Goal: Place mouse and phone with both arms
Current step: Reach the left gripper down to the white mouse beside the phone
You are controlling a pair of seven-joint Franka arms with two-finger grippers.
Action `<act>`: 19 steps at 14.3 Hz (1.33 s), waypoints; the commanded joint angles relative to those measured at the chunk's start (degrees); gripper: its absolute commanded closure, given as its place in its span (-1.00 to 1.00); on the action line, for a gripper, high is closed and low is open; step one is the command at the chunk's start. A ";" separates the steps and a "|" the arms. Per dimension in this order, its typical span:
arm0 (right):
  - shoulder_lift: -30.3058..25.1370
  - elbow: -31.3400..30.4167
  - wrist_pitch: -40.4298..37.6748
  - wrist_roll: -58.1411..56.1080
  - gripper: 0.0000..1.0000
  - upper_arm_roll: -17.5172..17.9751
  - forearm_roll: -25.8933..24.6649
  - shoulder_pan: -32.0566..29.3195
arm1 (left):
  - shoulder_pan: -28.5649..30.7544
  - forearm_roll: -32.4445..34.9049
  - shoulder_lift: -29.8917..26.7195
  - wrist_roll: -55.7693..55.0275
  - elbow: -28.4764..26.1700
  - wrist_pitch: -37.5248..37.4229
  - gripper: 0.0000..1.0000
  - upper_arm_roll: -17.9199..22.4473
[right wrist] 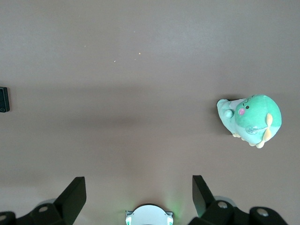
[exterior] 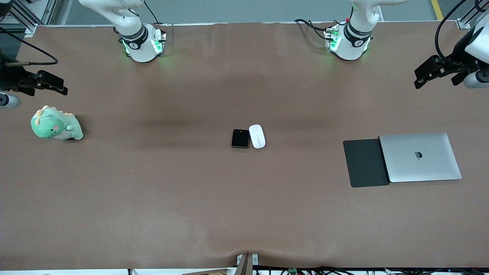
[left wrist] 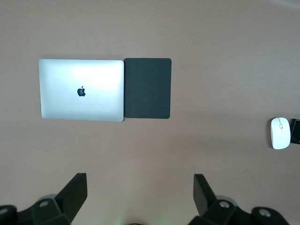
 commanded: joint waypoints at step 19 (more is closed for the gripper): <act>-0.32 -0.88 0.44 0.45 -1.00 0.23 -0.12 0.04 | -16.83 3.72 27.74 -35.73 -4.59 28.29 -1.00 -12.05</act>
